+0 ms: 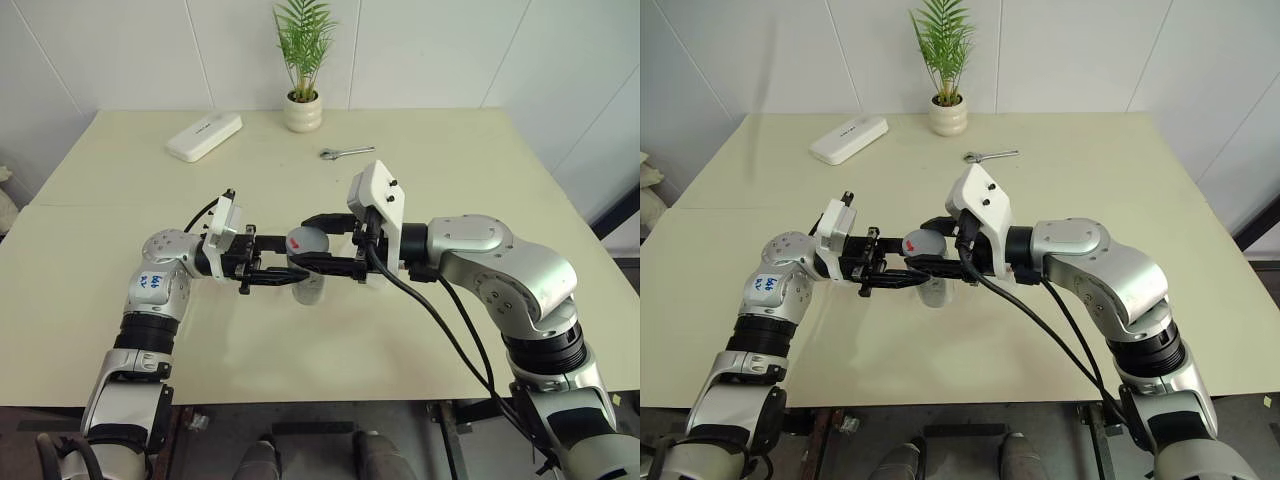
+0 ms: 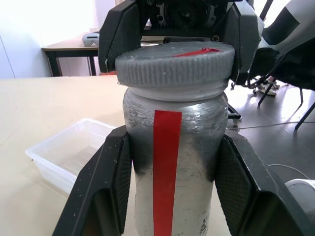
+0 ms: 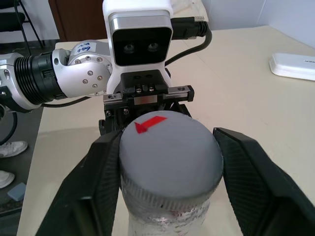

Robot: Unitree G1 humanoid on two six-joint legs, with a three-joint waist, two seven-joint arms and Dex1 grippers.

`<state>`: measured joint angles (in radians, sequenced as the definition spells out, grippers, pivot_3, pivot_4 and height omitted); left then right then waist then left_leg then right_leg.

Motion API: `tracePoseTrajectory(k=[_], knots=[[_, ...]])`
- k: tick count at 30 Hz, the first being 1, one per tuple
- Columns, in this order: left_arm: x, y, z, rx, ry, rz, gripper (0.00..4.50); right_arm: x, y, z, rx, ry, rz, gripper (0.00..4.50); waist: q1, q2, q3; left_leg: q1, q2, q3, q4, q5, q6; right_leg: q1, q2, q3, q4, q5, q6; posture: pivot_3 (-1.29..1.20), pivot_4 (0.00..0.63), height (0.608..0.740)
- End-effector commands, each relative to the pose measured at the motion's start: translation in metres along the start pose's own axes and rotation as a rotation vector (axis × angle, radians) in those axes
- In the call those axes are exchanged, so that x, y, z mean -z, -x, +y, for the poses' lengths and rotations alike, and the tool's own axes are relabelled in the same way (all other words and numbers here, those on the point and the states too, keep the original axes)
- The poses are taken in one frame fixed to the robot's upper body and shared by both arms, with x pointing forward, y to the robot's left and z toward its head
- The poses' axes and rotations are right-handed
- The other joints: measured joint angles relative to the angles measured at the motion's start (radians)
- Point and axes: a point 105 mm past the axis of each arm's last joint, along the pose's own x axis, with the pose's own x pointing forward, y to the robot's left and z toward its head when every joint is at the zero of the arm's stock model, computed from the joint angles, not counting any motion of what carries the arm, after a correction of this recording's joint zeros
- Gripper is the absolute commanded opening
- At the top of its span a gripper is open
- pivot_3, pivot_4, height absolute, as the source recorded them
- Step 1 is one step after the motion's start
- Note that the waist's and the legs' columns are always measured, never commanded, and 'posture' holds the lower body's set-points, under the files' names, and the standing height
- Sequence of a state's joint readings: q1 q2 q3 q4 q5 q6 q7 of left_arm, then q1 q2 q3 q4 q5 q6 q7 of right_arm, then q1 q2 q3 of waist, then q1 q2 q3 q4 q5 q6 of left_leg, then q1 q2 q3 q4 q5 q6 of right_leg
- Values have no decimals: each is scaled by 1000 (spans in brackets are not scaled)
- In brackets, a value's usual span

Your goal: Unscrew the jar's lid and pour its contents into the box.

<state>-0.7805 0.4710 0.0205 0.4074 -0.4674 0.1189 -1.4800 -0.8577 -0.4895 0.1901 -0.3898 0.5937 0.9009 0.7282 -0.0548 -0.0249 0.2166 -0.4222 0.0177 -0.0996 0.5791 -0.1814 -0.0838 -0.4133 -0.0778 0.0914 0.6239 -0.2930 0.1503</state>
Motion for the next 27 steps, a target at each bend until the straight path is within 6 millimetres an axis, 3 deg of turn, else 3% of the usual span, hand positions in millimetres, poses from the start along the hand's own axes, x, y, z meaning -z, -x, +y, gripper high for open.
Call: tracePoseTrajectory(k=[1,9,14,21,23,27], knots=[[-10,-1,0,4,-50,-16,2002,-17,3,0,1,50,-42,2901,0,0,0,0,0,0,0,0,0,0,0,0,0,0,0,0,150,740],[-4,0,-2,18,-37,13,2002,-33,12,-10,45,79,-76,2901,1,0,0,0,0,0,0,0,0,0,0,0,0,0,0,0,150,740],[-2,2,-2,9,-35,18,2002,-33,25,-30,146,100,-56,2901,0,0,0,0,0,0,0,0,0,0,0,0,0,0,0,0,150,740],[-8,24,10,-135,-70,37,2002,11,91,-85,539,49,106,2901,8,0,0,0,0,0,-1,0,0,0,0,0,-1,0,0,0,150,740],[-11,30,14,-181,-82,31,2002,31,113,-91,646,14,157,2901,10,0,0,0,0,0,-1,0,0,0,0,0,-2,0,0,0,150,740],[-18,33,18,-231,-87,2,2002,58,140,-91,776,-44,214,2901,9,0,0,0,0,1,-1,0,0,0,0,0,-2,0,0,0,150,740]])
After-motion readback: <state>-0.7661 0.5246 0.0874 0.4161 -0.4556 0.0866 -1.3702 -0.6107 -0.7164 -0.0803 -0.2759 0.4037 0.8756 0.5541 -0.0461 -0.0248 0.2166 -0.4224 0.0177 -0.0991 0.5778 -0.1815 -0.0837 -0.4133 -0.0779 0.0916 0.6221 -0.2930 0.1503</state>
